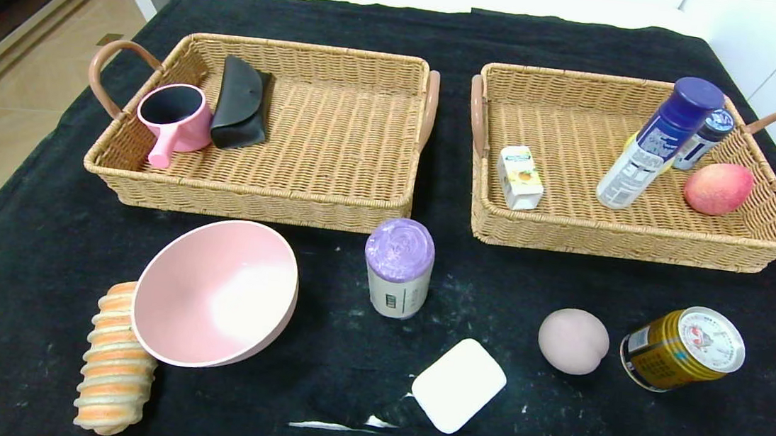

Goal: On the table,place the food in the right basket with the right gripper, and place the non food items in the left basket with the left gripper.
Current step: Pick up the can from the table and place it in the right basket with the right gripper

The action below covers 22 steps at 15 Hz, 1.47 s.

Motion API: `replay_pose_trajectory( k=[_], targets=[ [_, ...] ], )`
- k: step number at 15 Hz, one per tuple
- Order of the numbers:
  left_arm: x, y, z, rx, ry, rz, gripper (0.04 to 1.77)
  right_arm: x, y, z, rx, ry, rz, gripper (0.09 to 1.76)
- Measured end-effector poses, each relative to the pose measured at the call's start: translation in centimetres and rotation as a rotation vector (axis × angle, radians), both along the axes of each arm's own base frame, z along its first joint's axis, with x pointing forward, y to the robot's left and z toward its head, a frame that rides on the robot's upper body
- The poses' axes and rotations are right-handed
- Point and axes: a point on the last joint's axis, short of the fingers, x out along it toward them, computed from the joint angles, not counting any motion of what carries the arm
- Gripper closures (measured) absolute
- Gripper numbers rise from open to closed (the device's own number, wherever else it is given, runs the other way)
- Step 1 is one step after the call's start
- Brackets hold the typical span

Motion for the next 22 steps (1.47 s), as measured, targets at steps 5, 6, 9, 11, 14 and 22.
replay_pose_trajectory(
  k=[5,6,9,11,14,22],
  targets=[
    [-1.2,0.0,3.9,0.000,-0.004,-0.014,0.09,-1.1,0.0,3.8,-0.001,-0.035,0.010,0.14],
    [-1.3,0.0,5.1,-0.001,-0.010,-0.015,0.09,-1.1,0.0,4.9,-0.001,-0.038,0.011,0.14],
    [-0.5,0.0,8.5,-0.002,0.008,-0.026,0.09,-0.5,0.0,8.8,-0.001,-0.029,0.020,0.14],
    [0.6,0.0,11.0,0.001,0.020,-0.031,0.09,0.6,0.0,11.6,-0.001,-0.010,0.034,0.14],
    [3.1,-0.1,14.5,0.003,0.016,-0.050,0.09,3.3,0.1,15.0,-0.004,0.042,0.087,0.14],
    [10.5,-1.0,19.4,-0.001,0.116,-0.315,0.09,11.9,0.9,19.3,-0.068,0.202,0.192,0.14]
  ],
)
